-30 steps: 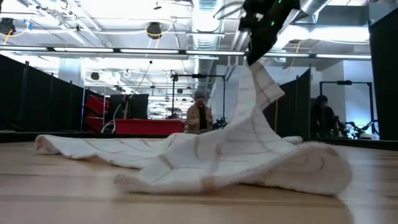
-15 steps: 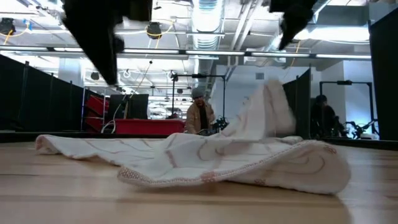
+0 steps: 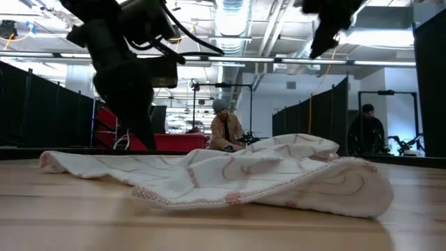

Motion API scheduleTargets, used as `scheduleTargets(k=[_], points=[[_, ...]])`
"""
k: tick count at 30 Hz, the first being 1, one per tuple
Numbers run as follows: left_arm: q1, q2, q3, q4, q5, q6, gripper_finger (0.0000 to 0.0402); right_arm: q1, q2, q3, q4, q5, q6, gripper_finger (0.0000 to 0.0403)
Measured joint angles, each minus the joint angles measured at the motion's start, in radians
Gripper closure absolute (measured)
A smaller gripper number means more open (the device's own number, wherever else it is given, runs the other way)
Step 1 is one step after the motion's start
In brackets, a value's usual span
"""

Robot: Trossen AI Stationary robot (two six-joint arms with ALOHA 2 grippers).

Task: Roll towel
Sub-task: Prepare the white striped towel on the table for folding

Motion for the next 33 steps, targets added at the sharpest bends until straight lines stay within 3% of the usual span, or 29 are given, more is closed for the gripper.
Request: scheduleTargets(k=[3, 7, 11, 22, 27, 33], points=[[0.011, -0.001, -0.002, 0.002, 0.004, 0.023, 0.0282, 0.081, 0.084, -0.093, 0.216, 0.013, 0.063, 0.0195], [0.015, -0.001, -0.002, 0.001, 0.003, 0.053, 0.0282, 0.134, 0.229, -0.105, 0.394, 0.047, 0.103, 0.0195], [0.021, -0.001, -0.003, 0.008, 0.004, 0.068, 0.0282, 0.148, 0.393, -0.109, 0.423, 0.048, 0.123, 0.0196], [0.029, 0.002, -0.093, 0.103, -0.015, 0.082, 0.0282, 0.184, 0.608, -0.109, 0.464, 0.058, 0.136, 0.0196], [0.036, -0.003, -0.176, 0.195, -0.025, 0.021, 0.0282, 0.204, 0.626, -0.104, 0.434, 0.067, 0.153, 0.0198], [0.037, -0.002, -0.205, 0.199, -0.025, 0.008, 0.0282, 0.276, 0.543, -0.119, 0.253, 0.099, 0.171, 0.0217]])
